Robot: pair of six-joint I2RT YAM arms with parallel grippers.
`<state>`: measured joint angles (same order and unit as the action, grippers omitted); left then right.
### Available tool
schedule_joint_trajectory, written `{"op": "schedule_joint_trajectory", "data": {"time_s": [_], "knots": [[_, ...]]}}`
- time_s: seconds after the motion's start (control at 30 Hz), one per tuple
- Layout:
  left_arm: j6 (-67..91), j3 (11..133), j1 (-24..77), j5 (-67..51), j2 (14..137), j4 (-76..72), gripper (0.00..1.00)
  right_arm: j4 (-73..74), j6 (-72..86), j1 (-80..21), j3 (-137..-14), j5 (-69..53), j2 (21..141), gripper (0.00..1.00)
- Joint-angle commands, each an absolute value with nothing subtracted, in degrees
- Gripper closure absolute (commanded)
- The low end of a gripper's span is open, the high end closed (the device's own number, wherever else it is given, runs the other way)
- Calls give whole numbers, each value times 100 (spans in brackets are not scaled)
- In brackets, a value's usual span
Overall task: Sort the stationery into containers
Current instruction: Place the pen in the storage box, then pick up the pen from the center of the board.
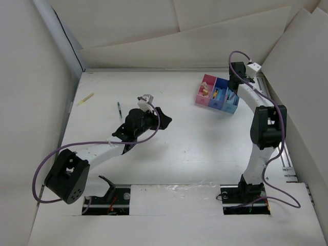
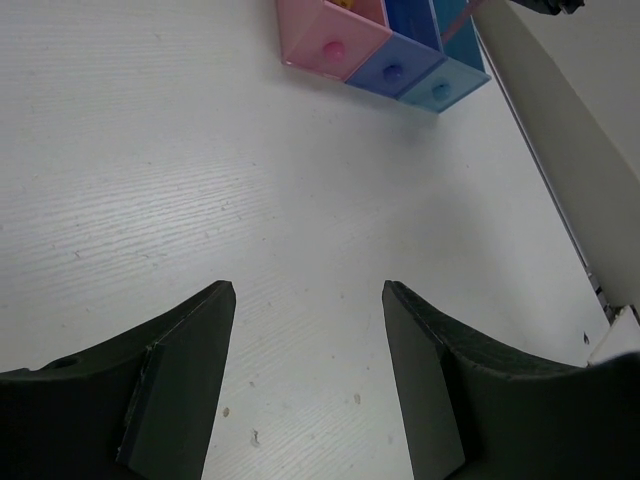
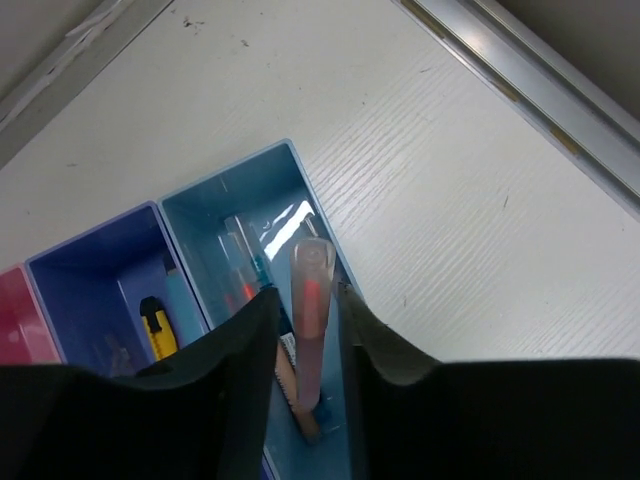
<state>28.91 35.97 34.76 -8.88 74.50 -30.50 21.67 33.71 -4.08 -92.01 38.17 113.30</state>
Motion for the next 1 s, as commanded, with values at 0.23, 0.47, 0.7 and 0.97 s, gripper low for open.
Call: {"op": "schedule_joint_trajectory", "data": {"time_s": [0.23,0.47,0.7,0.97], "knots": [[2804,3542,3463,-308,7269,-2927,43,2223,3252,-369,-9421,3666,11154,40],[2909,3673,3463,632,7093,-2375,49,2066,3673,-702,-8678,3218,9708,36],[3603,4008,3121,1564,7093,-1320,67,880,4016,-1792,-6719,2014,8008,96],[3894,4438,2234,1687,7636,-546,66,405,3964,-3137,-5784,1942,7269,95]]}}
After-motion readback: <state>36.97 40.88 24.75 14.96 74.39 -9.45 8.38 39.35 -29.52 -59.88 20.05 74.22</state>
